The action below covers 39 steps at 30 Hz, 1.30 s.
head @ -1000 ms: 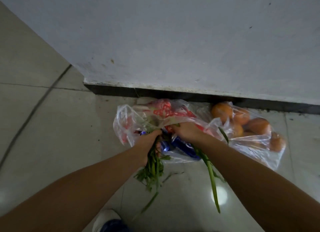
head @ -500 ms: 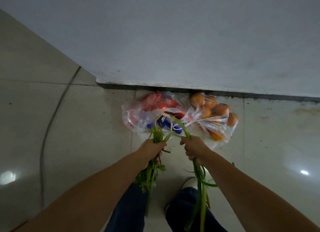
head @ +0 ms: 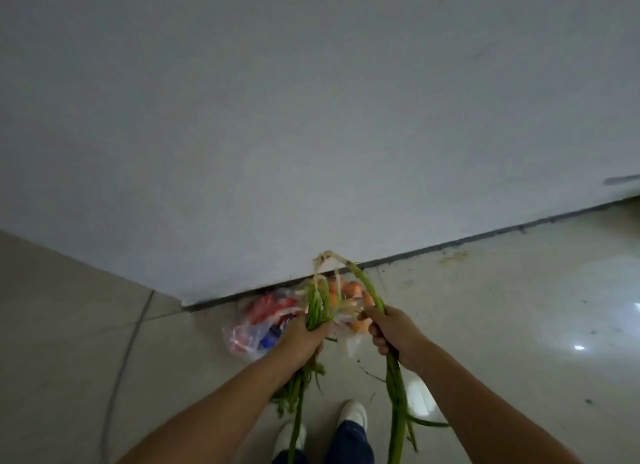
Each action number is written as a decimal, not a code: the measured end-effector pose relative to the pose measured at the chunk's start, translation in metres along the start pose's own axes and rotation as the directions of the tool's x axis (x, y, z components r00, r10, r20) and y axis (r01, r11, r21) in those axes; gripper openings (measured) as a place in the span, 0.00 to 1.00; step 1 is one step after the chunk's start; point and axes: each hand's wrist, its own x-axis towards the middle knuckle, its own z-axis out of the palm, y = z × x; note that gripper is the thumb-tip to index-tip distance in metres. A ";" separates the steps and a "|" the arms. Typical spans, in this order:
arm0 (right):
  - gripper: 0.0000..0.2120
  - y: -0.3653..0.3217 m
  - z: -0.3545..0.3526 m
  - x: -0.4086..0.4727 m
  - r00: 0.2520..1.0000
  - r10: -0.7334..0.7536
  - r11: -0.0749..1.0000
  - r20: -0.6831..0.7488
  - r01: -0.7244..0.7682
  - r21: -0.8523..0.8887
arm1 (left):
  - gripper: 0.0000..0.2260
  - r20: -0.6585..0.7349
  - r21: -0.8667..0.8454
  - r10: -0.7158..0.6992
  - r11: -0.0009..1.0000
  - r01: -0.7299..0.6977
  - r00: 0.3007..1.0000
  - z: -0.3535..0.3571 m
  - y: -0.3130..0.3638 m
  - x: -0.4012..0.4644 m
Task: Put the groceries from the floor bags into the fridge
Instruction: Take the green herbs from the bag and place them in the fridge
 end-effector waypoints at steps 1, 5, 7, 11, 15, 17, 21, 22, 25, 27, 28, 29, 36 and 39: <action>0.12 -0.009 -0.011 -0.021 0.997 -0.047 0.999 -0.053 0.048 0.017 | 0.17 0.010 0.028 0.059 0.998 -0.059 0.998 0.005 0.021 -0.009; 0.11 -0.026 -0.068 -0.114 0.934 -0.194 0.967 -0.299 0.234 0.104 | 0.11 0.090 0.176 0.284 0.939 -0.296 0.955 0.037 0.110 -0.063; 0.11 -0.019 -0.101 -0.161 0.878 -0.221 0.940 -0.425 0.308 0.149 | 0.09 0.171 0.233 0.385 0.879 -0.417 0.907 0.062 0.149 -0.090; 0.13 0.018 -0.168 -0.258 0.717 -0.211 0.889 -0.664 0.423 0.174 | 0.11 0.384 0.244 0.486 0.766 -0.594 0.785 0.135 0.212 -0.144; 0.13 0.091 -0.233 -0.364 0.528 -0.136 0.830 -0.838 0.523 0.194 | 0.12 0.589 0.211 0.548 0.604 -0.768 0.593 0.247 0.244 -0.222; 0.12 0.134 -0.265 -0.413 0.442 -0.091 0.799 -0.892 0.567 0.199 | 0.11 0.672 0.167 0.544 0.550 -0.818 0.503 0.306 0.247 -0.266; 0.11 0.230 -0.324 -0.509 0.262 0.015 0.764 -0.965 0.620 0.180 | 0.10 0.792 0.053 0.505 0.503 -0.863 0.343 0.431 0.237 -0.352; 0.11 0.254 -0.337 -0.532 0.216 0.043 0.764 -0.975 0.622 0.172 | 0.10 0.812 0.032 0.495 0.493 -0.869 0.310 0.461 0.231 -0.372; 0.11 0.325 -0.373 -0.597 0.106 0.120 0.772 -0.987 0.616 0.160 | 0.12 0.863 -0.028 0.456 0.474 -0.880 0.218 0.551 0.206 -0.435; 0.11 0.368 -0.395 -0.636 0.058 0.154 0.785 -0.986 0.599 0.158 | 0.11 0.890 -0.074 0.426 0.487 -0.870 0.163 0.603 0.188 -0.474; 0.12 0.389 -0.407 -0.654 0.038 0.172 0.789 -0.984 0.593 0.161 | 0.10 0.904 -0.086 0.404 0.492 -0.866 0.140 0.628 0.179 -0.493; 0.12 0.408 -0.418 -0.670 0.018 0.188 0.793 -0.982 0.587 0.162 | 0.10 0.914 -0.098 0.389 0.493 -0.865 0.118 0.652 0.172 -0.509; 0.13 0.502 -0.507 -0.732 -0.059 0.296 0.784 -0.953 0.585 0.207 | 0.10 0.901 -0.162 0.433 0.399 -0.902 0.030 0.798 0.189 -0.556; 0.13 0.524 -0.562 -0.747 -0.081 0.294 0.802 -0.952 0.564 0.199 | 0.11 0.897 -0.156 0.442 0.333 -0.930 0.008 0.864 0.213 -0.562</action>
